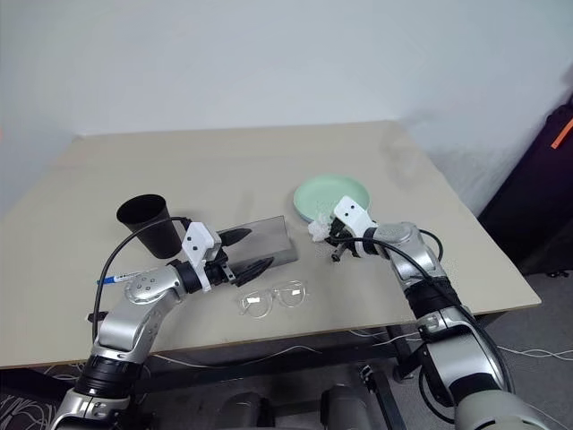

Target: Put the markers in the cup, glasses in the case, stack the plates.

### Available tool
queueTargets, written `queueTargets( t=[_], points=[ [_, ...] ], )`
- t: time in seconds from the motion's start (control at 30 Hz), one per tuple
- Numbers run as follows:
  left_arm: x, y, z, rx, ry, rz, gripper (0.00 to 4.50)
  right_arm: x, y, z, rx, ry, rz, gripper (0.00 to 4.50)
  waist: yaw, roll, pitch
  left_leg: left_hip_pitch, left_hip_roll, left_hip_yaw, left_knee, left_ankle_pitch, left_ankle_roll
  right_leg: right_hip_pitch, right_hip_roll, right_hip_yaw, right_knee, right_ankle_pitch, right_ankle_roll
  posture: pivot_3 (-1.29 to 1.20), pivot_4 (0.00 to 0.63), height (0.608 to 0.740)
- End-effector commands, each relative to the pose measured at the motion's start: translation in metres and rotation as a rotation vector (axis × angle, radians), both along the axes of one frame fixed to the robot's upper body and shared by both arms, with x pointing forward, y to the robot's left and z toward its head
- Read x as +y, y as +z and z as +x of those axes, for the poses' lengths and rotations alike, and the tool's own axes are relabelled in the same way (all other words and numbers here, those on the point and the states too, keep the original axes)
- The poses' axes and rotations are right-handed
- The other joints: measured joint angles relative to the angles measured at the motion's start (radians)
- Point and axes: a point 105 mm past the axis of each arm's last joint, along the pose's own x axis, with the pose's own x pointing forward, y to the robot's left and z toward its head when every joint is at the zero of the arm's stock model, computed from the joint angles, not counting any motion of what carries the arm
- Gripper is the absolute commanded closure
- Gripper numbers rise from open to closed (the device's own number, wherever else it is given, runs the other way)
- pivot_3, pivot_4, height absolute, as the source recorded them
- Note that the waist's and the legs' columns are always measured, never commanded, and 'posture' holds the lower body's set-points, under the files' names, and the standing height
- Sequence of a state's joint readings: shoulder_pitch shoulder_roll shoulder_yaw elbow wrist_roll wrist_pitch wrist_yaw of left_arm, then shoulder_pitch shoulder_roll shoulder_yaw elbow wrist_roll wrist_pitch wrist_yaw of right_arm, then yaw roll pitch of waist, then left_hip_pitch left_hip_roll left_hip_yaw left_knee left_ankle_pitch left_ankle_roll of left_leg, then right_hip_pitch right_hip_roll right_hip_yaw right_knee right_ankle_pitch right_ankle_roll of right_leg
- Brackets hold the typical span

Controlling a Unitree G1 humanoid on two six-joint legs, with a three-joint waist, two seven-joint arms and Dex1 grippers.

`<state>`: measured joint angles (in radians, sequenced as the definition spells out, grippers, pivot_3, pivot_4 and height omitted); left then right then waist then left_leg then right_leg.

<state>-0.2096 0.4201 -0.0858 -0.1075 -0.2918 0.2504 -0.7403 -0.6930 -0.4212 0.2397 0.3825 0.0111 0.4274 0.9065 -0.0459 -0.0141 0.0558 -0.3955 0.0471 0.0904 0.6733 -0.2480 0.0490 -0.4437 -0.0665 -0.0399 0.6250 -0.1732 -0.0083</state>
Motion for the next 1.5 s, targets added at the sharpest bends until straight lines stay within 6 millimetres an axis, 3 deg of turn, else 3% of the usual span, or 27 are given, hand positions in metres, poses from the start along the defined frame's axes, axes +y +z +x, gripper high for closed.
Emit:
queueTargets(
  t=[0.03,0.17,0.37,0.47,0.73,0.97,1.1,1.3,1.5],
  points=[
    [0.003,0.015,0.001,-0.060,0.004,-0.011,0.00,0.006,0.039,0.003,-0.091,0.025,0.077,4.45,0.000,0.000,0.000,0.000,0.000,0.000,0.000,0.000,0.000,0.000,0.000,0.000,0.000,0.000,0.000,0.00,0.000,0.740],
    [0.003,0.015,0.002,-0.057,0.000,-0.008,0.00,0.002,0.051,0.025,-0.146,-0.078,0.067,4.45,-0.001,0.000,0.000,0.001,0.000,0.001,0.001,-0.001,-0.003,0.000,0.000,0.000,0.001,0.000,-0.001,0.00,0.000,0.740],
    [0.000,0.016,0.003,-0.059,-0.010,-0.008,0.00,-0.002,0.042,0.058,-0.181,-0.208,0.025,4.45,0.000,0.000,0.000,0.000,0.000,0.003,0.000,0.000,0.000,0.000,0.000,0.000,0.000,0.000,-0.001,0.00,0.000,0.740],
    [0.000,0.016,0.003,-0.061,-0.007,-0.009,0.00,-0.005,0.041,0.069,-0.189,-0.263,0.032,3.68,0.000,0.000,0.000,-0.001,0.000,0.003,0.000,0.000,0.000,0.000,0.000,0.000,-0.001,0.001,0.002,0.00,0.000,0.740],
    [0.002,0.015,0.000,-0.054,-0.005,-0.009,0.00,-0.005,0.042,0.073,-0.216,-0.252,0.050,0.97,-0.002,0.000,0.000,0.000,0.000,0.004,-0.001,0.000,0.001,0.000,0.000,0.001,-0.001,0.001,0.002,0.00,0.000,0.740],
    [-0.004,0.018,-0.004,-0.001,-0.087,0.004,0.00,-0.013,0.038,0.057,-0.212,-0.134,0.045,0.97,0.000,0.000,0.000,0.000,0.000,0.003,-0.001,0.000,0.001,0.000,0.001,0.001,0.000,0.001,0.002,0.00,0.000,0.740],
    [-0.011,0.028,-0.011,0.064,-0.248,0.021,0.00,-0.020,0.030,0.035,-0.197,-0.022,0.038,0.97,0.000,0.000,0.000,-0.001,-0.001,0.002,0.000,0.000,0.001,0.000,0.000,0.001,-0.001,0.001,0.003,0.00,0.000,0.740],
    [-0.011,0.023,-0.016,0.191,-0.483,0.208,0.00,-0.023,0.008,0.003,-0.193,0.119,-0.006,0.97,-0.005,0.001,0.000,0.001,0.000,0.003,0.000,0.000,0.000,0.000,0.001,0.002,0.000,0.000,0.003,0.00,0.000,0.740],
    [-0.013,0.008,-0.012,0.247,-0.627,0.394,0.00,-0.020,-0.001,-0.017,-0.194,0.194,0.014,0.97,-0.006,0.001,0.000,0.001,0.000,0.002,0.000,0.000,0.000,0.000,0.002,0.002,0.000,-0.001,0.001,0.00,0.000,0.740]
  ],
)
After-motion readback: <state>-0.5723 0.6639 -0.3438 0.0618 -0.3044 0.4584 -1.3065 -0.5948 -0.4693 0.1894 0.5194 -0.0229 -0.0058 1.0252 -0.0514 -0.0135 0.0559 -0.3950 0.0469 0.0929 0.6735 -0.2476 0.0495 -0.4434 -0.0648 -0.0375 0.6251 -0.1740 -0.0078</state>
